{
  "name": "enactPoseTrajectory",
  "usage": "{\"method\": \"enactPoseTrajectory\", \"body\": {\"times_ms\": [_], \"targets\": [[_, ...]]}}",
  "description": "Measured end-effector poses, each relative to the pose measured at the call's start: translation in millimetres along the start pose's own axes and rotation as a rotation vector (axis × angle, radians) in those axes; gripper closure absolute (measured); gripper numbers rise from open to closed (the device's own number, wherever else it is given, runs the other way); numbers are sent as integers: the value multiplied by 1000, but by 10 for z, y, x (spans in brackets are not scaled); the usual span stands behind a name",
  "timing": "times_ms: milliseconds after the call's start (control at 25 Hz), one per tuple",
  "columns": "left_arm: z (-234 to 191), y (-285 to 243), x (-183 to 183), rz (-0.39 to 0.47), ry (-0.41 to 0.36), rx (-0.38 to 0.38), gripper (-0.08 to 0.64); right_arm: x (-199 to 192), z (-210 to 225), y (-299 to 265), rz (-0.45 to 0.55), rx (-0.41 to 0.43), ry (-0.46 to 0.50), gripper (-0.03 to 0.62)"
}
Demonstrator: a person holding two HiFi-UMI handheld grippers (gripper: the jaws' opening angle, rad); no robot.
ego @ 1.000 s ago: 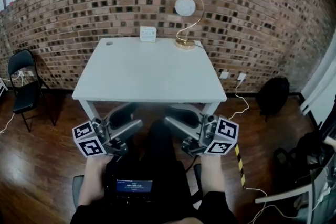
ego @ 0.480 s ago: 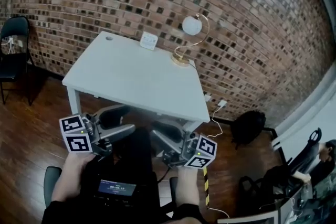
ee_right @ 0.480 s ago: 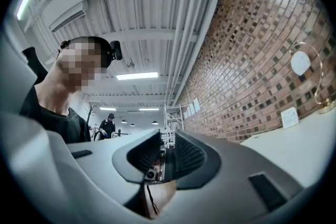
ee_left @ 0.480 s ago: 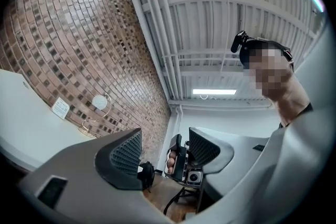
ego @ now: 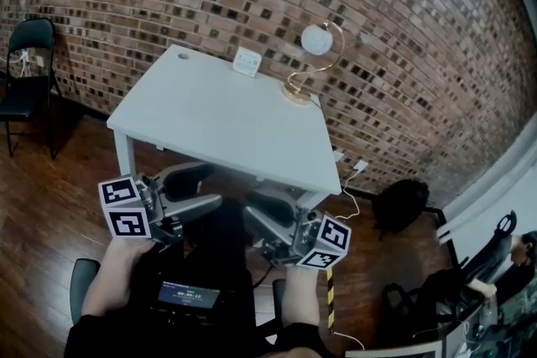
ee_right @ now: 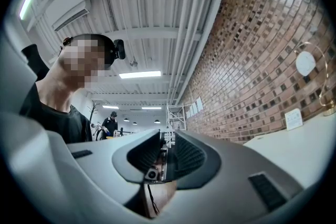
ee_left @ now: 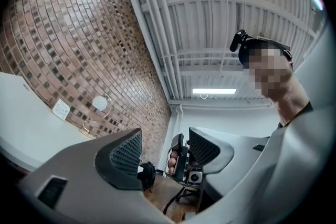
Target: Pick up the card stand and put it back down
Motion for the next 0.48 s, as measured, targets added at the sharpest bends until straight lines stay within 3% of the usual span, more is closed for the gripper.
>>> {"method": "enactPoseTrajectory", "body": {"times_ms": [480], "targets": [[-49,-107,123,-6,-39,-9,282,169,91,71,7,-10,34,486]]}}
Point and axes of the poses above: the fingertips, and each gripper's own axes: y backward along the fingers, z to its right, x out of its top, the point moved 4 cm from there along y, backward along the fingers, and after that the axes turned 6 degrees about x, right-handed, at the moved point
